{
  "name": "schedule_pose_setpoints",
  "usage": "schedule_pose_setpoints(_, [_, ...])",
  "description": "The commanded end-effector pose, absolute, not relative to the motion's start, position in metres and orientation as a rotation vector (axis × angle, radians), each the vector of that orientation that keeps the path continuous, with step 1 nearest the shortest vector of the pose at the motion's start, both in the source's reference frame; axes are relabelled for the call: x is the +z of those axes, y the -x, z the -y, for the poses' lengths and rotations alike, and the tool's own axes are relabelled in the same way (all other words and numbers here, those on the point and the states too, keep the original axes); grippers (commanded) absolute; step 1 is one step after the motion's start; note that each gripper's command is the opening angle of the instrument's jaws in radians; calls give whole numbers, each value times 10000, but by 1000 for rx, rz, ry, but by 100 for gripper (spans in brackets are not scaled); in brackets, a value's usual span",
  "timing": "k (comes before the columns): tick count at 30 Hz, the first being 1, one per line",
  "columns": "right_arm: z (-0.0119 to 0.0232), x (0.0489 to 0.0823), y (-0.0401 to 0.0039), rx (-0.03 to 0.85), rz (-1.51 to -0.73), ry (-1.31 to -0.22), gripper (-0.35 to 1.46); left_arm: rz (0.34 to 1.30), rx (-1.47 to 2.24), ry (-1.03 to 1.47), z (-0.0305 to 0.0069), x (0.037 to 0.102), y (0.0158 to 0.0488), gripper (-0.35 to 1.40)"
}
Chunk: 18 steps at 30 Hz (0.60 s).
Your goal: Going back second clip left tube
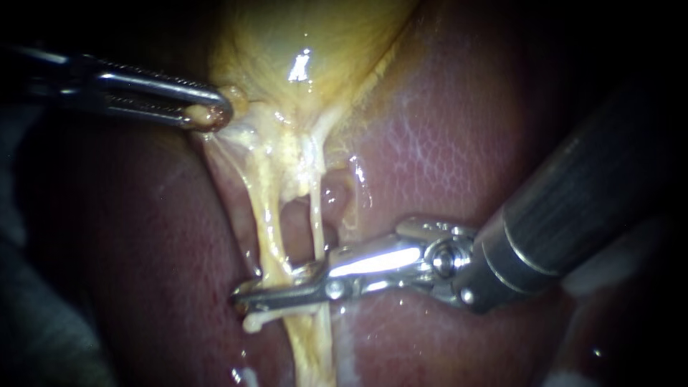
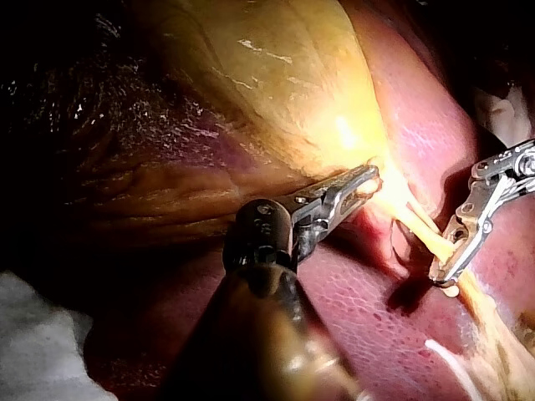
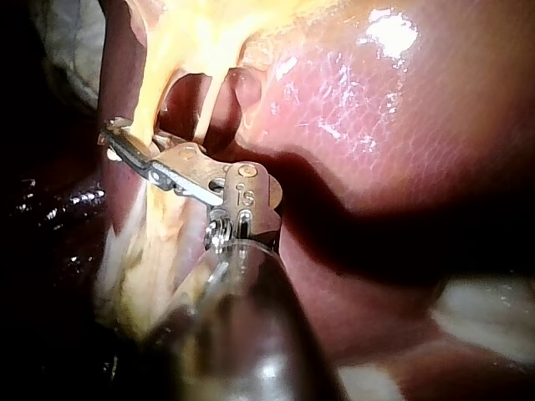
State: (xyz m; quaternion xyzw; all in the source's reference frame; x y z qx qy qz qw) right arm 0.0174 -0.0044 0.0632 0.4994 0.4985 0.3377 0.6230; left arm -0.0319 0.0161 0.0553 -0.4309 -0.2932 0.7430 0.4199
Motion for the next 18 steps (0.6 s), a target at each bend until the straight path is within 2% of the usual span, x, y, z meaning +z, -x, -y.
schedule_pose_setpoints(1, [44, 632, -175, 778, -1159, -1153, -24, 736, 1862, 1080, -161, 553, 319, -35])
schedule_pose_setpoints(3, [44, 632, -178, 775, -1174, -1152, 8, 736, 1862, 1080, -161, 553, 319, -35])
schedule_pose_setpoints(5, [43, 632, -180, 742, -1177, -1118, 31, 736, 1862, 1080, -161, 553, 319, -35])
schedule_pose_setpoints(6, [43, 633, -181, 723, -1179, -1099, 37, 736, 1862, 1080, -161, 553, 319, -35])
schedule_pose_setpoints(9, [40, 636, -186, 681, -1179, -1034, 44, 735, 1862, 1080, -161, 553, 319, -35])
schedule_pose_setpoints(18, [29, 647, -178, 651, -1211, -887, 49, 736, 1863, 1080, -161, 553, 319, -35])
